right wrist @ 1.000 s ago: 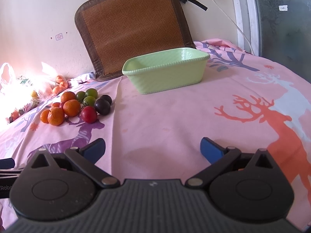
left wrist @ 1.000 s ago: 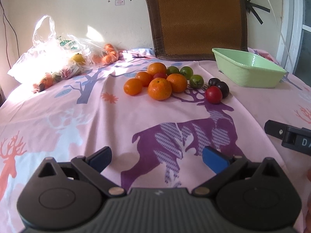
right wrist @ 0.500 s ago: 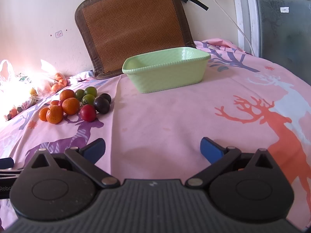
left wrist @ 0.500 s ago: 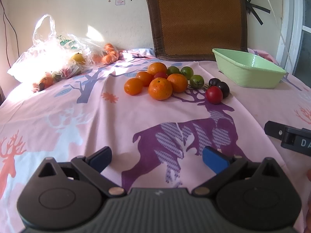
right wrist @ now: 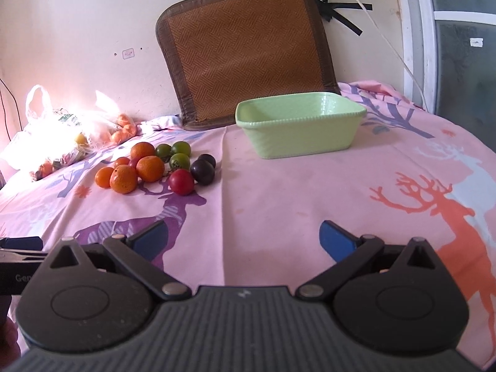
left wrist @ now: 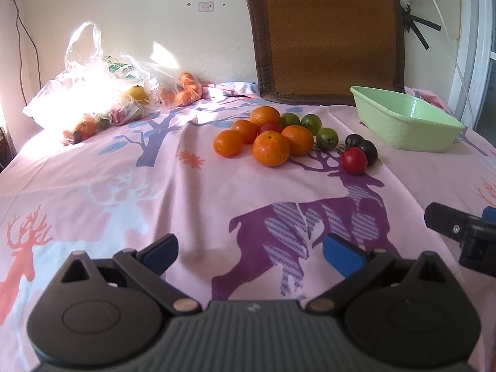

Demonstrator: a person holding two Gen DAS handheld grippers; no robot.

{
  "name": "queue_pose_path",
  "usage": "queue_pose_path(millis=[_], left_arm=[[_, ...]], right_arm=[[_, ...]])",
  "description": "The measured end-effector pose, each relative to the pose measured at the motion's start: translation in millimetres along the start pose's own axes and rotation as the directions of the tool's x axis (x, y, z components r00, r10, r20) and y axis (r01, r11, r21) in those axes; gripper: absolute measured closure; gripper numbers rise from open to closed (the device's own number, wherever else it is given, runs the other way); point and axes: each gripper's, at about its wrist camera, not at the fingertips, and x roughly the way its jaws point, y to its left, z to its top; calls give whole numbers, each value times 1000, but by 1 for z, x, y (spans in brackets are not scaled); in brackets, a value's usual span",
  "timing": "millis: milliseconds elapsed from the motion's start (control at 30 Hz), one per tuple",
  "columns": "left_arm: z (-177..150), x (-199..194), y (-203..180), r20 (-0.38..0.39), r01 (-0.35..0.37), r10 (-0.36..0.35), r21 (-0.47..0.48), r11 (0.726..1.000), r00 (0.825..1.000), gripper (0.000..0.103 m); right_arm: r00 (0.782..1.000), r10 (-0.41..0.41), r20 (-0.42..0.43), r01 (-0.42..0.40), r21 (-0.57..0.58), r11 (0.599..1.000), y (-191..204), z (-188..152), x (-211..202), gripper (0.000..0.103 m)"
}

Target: Organize fruits

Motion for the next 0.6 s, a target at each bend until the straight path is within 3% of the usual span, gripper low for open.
queue_pose_path(millis=[600], left_arm=[[-1,0,-1,-1,0,0,0,1000,1000,0]], right_arm=[[1000,7,10,-7,-12,1000,3,-1,-3,0]])
